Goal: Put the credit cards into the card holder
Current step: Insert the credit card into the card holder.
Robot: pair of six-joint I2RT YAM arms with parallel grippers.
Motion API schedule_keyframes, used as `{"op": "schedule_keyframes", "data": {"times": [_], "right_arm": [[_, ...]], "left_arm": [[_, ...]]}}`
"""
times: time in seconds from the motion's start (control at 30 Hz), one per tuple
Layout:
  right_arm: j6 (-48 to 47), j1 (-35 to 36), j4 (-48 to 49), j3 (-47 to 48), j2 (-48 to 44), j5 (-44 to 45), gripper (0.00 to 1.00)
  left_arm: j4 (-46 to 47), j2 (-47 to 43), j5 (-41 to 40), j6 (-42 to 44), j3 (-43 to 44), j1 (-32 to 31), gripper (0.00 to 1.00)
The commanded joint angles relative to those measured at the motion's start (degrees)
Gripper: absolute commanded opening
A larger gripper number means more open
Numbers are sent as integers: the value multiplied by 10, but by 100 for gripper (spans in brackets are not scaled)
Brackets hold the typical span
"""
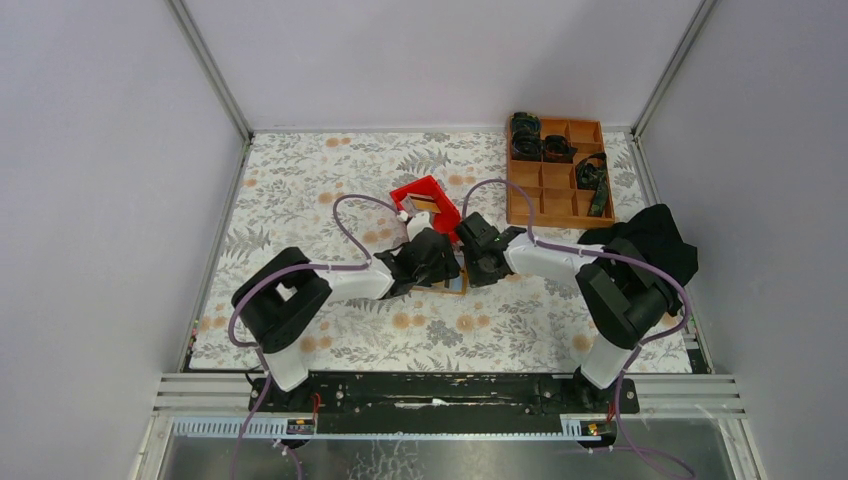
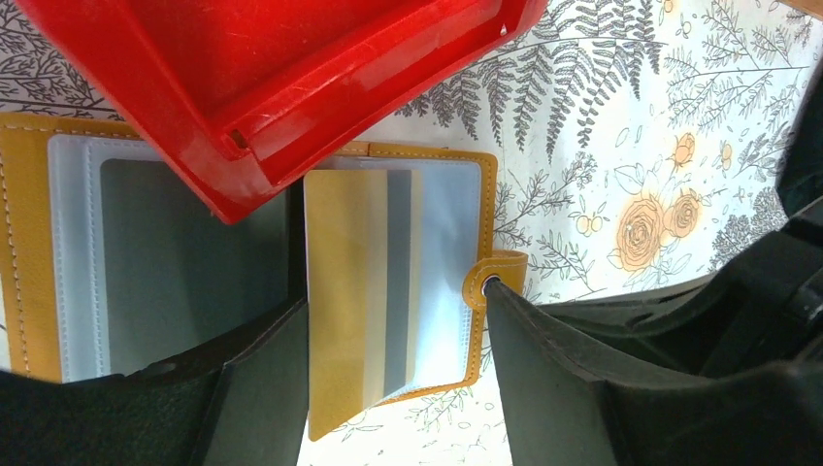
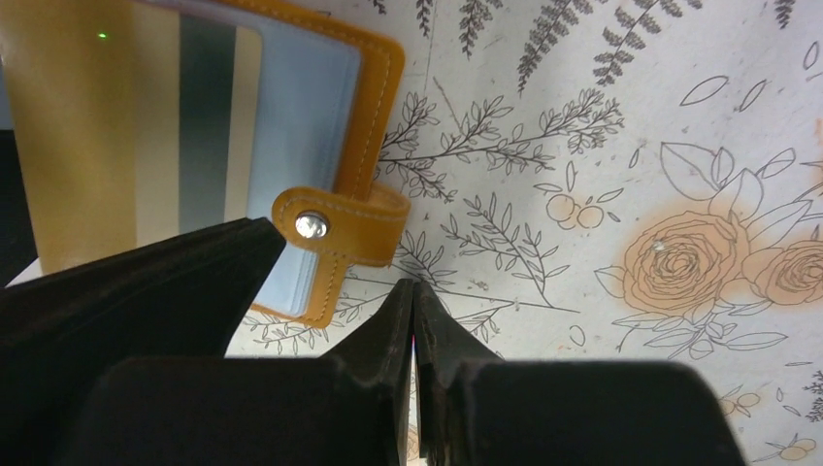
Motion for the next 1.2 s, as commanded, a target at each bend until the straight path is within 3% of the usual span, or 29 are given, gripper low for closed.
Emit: {"op": "schedule_keyframes", "data": {"times": [0.0,0.3,0.33,0.37,0.4,1.17], "right_arm": [[17,8,-5,-13,-22,-24,8],[22,9,7,-8,-18,-28,7],[22,10,10,-7,-15,-32,7],[23,10,13,-8,-13,-33,7],[25,10,18,-9,-10,-38,7],[44,9,64,-3,-45,-77,7]], "left_arm": [[-112,48,-37,3,-5,-11,69],[-132,46,-41,-10,-12,-25,71],[-132,43,-41,-15,-13,-27,76],[-131,39,-42,-18,-16,-28,93],[-131,34,-42,-22,-18,-30,100],[-56,-42,-36,-60,-71,-32,100]]}}
